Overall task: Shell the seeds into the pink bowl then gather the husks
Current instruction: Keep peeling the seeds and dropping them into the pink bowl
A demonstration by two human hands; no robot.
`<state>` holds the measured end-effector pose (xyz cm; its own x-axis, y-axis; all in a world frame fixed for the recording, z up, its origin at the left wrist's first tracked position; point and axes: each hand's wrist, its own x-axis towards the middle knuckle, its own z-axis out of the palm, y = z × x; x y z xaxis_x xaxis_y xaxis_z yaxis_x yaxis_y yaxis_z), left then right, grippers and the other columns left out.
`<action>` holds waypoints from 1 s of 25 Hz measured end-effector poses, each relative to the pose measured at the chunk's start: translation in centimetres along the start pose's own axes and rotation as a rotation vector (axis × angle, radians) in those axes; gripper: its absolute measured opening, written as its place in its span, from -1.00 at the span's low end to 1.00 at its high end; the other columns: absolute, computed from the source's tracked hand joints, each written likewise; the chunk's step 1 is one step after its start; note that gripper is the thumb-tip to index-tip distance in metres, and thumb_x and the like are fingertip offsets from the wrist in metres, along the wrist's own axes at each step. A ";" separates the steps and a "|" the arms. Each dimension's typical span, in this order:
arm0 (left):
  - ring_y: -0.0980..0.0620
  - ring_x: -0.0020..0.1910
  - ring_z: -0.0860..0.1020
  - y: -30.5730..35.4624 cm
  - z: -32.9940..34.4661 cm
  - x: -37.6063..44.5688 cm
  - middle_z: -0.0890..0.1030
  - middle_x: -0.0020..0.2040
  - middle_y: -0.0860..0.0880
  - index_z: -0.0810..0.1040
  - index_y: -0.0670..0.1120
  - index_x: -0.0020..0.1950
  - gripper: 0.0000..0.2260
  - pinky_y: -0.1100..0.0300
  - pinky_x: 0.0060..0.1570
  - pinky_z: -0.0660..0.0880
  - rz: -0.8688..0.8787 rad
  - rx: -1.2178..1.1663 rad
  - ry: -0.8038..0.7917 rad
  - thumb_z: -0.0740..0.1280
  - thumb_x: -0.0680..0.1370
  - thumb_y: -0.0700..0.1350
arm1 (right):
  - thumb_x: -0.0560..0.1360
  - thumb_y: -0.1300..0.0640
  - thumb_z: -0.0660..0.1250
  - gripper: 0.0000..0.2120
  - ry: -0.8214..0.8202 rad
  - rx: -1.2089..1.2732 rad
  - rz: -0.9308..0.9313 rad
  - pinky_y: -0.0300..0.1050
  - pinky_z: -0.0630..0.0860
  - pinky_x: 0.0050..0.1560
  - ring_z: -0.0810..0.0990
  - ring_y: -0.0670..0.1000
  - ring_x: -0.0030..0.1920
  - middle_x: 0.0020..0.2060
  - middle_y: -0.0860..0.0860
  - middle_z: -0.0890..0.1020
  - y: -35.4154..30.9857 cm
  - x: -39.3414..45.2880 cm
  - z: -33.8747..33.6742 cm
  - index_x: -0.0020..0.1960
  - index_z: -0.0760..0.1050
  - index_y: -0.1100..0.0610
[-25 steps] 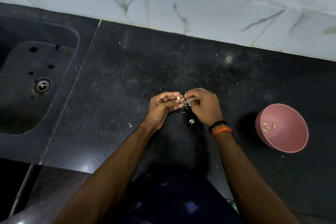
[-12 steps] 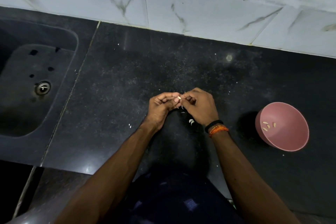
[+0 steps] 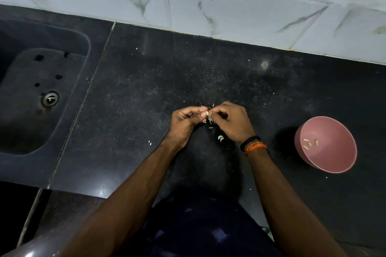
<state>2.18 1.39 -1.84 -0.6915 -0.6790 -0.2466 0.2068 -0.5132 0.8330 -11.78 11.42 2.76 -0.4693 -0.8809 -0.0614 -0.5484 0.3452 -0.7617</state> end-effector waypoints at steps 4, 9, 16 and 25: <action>-0.02 -0.09 0.69 -0.1 -0.1 0.1 0.73 -0.10 -0.14 0.73 -0.18 -0.06 -0.81 0.17 -0.03 0.62 0.000 -0.001 0.012 0.42 0.44 -0.41 | 0.54 0.15 0.45 -0.92 -0.011 0.056 0.042 -0.21 0.54 -0.05 0.63 -0.12 -0.14 -0.17 -0.06 0.67 -0.1 0.0 0.0 -0.06 0.73 0.09; -0.02 -0.10 0.69 -0.2 0.0 0.2 0.72 -0.11 -0.15 0.72 -0.21 -0.06 -0.82 0.17 -0.04 0.62 0.007 0.006 0.018 0.43 0.42 -0.41 | 0.54 0.16 0.43 -0.91 -0.022 0.084 0.080 -0.09 0.59 0.01 0.65 -0.10 -0.12 -0.14 -0.06 0.68 0.1 0.0 0.2 -0.05 0.72 0.08; -0.01 -0.12 0.68 -0.2 -0.2 0.1 0.73 -0.12 -0.14 0.73 -0.17 -0.07 -0.84 0.17 -0.08 0.61 0.015 0.024 0.001 0.47 0.40 -0.34 | 0.56 0.11 0.43 -0.90 -0.055 0.123 0.098 0.14 0.64 -0.03 0.68 -0.05 -0.19 -0.19 -0.06 0.70 0.6 0.1 0.3 -0.06 0.72 0.07; -0.03 -0.15 0.67 -0.4 0.0 0.2 0.72 -0.12 -0.16 0.73 -0.17 -0.08 -0.80 0.16 -0.08 0.61 0.025 0.102 0.042 0.43 0.46 -0.44 | 0.53 0.13 0.41 -0.89 -0.040 0.077 0.078 0.14 0.63 -0.07 0.67 -0.04 -0.21 -0.24 -0.07 0.69 0.7 0.2 0.5 -0.11 0.72 0.06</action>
<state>1.99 1.46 -2.25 -0.6567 -0.7135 -0.2443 0.1504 -0.4413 0.8847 -11.90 11.29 1.88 -0.4797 -0.8651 -0.1466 -0.4560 0.3886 -0.8006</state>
